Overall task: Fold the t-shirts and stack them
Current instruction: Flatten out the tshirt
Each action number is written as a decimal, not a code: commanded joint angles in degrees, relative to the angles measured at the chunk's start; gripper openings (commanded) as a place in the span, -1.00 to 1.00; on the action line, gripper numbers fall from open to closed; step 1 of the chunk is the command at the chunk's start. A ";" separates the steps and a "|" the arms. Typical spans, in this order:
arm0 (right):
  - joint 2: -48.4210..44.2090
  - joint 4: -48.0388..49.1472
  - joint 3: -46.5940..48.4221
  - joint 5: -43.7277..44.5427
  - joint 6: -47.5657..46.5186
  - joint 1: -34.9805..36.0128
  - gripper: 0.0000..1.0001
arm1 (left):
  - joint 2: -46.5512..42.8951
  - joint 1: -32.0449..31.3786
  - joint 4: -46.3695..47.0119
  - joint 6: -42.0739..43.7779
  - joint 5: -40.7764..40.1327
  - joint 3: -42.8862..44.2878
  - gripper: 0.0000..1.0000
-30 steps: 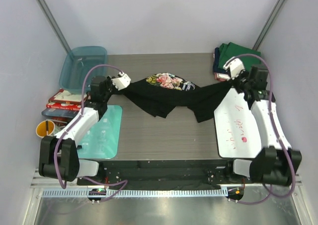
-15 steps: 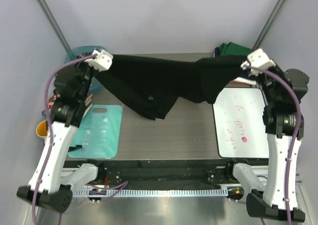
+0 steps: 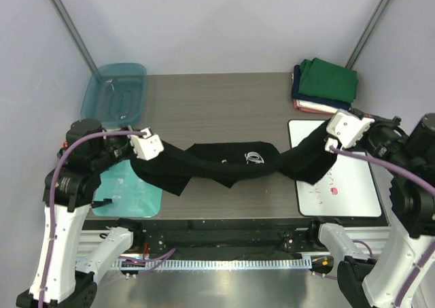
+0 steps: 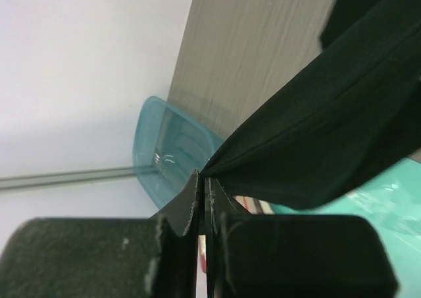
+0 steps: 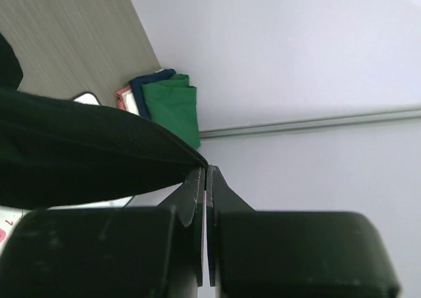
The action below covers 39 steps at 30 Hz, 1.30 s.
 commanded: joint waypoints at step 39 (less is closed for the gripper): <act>11.00 36.16 -36.19 21.78 11.51 14.58 -0.97 | 22.65 -1.51 84.38 7.00 -31.43 -32.20 -1.00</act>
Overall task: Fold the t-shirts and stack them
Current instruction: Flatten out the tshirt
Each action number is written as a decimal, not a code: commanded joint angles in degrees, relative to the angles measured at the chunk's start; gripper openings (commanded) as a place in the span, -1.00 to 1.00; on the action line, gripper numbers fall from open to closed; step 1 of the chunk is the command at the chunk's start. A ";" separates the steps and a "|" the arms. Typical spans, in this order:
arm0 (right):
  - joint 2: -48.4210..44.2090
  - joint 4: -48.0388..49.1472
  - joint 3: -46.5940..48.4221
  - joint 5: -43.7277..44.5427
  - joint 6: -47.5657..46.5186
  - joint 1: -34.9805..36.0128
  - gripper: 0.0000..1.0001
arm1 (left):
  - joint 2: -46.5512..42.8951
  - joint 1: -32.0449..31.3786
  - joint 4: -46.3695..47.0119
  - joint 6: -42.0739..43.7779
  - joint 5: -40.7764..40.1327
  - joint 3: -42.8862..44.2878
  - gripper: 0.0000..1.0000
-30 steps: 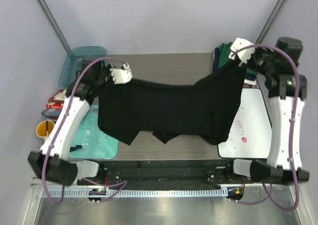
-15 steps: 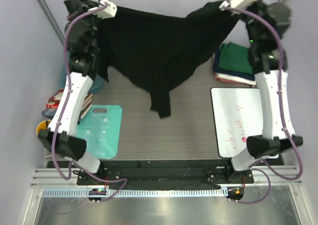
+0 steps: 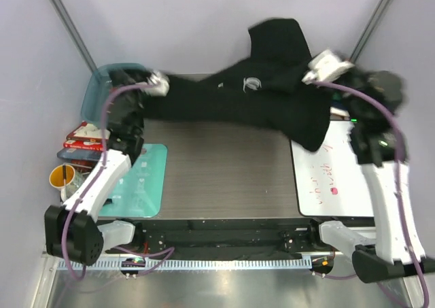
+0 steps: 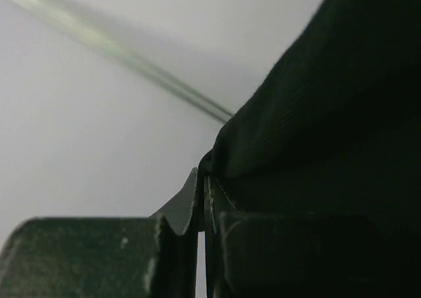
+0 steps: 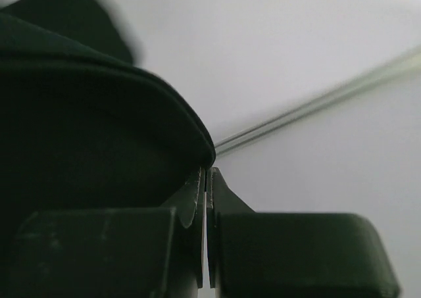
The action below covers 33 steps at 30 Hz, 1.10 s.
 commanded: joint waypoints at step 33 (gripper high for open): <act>-6.96 -36.33 -8.49 -1.70 -4.05 0.24 -0.98 | -10.66 -0.55 -75.28 -4.39 23.82 8.23 -1.00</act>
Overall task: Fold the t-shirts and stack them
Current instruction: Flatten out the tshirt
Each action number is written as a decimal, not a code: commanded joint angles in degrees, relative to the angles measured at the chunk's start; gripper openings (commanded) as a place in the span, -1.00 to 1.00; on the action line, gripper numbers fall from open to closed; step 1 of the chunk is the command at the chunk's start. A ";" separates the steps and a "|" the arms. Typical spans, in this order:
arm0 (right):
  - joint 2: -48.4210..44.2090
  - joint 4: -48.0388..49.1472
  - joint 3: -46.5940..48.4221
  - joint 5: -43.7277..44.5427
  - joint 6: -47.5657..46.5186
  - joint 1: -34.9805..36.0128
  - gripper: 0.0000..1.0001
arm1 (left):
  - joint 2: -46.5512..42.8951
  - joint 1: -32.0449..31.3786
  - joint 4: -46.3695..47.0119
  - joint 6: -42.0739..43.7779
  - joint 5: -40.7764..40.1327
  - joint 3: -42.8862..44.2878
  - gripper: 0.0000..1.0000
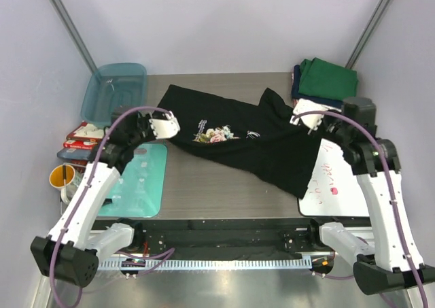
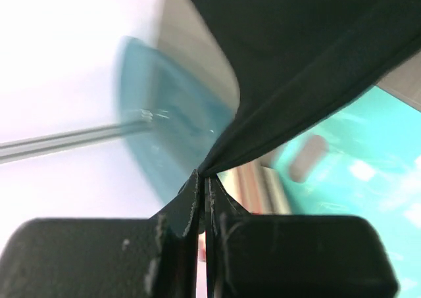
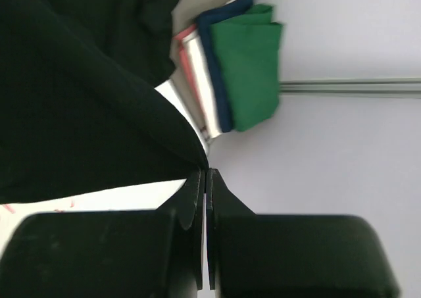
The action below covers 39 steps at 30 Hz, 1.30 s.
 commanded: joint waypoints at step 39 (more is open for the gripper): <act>21.33 54.02 22.53 12.68 -3.13 0.51 -0.98 | 27.44 -0.09 42.40 10.49 -16.41 43.23 -1.00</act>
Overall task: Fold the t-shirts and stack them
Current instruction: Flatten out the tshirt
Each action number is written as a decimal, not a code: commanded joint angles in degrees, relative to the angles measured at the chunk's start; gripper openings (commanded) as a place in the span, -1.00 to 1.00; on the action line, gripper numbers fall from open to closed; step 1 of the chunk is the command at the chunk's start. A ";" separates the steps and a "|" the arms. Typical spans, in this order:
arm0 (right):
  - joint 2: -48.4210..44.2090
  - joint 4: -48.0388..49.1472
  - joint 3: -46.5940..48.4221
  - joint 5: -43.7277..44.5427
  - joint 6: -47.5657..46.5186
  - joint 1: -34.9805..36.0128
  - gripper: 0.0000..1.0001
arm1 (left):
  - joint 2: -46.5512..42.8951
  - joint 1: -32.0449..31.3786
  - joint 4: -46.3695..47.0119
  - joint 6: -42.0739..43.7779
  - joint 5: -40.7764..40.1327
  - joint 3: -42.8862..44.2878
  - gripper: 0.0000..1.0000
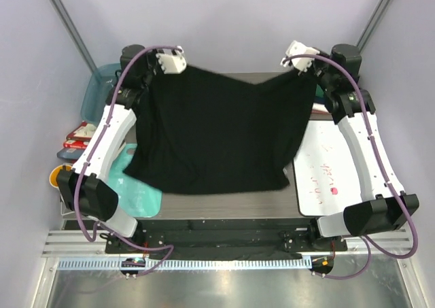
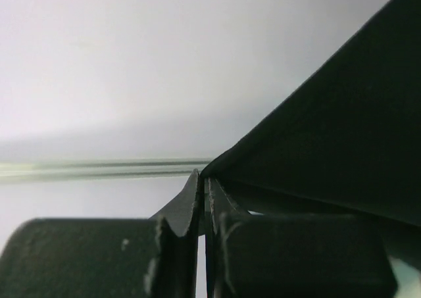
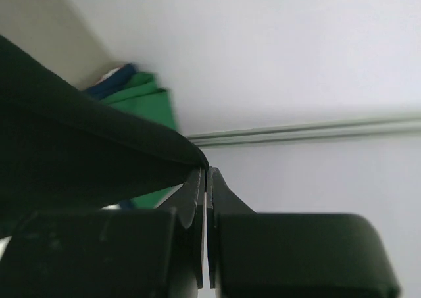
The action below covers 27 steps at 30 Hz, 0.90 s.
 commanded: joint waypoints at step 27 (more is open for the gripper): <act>-25.40 -8.35 -40.82 5.08 -4.65 0.25 -0.98 | -18.94 -2.85 58.24 16.73 1.47 -73.96 -1.00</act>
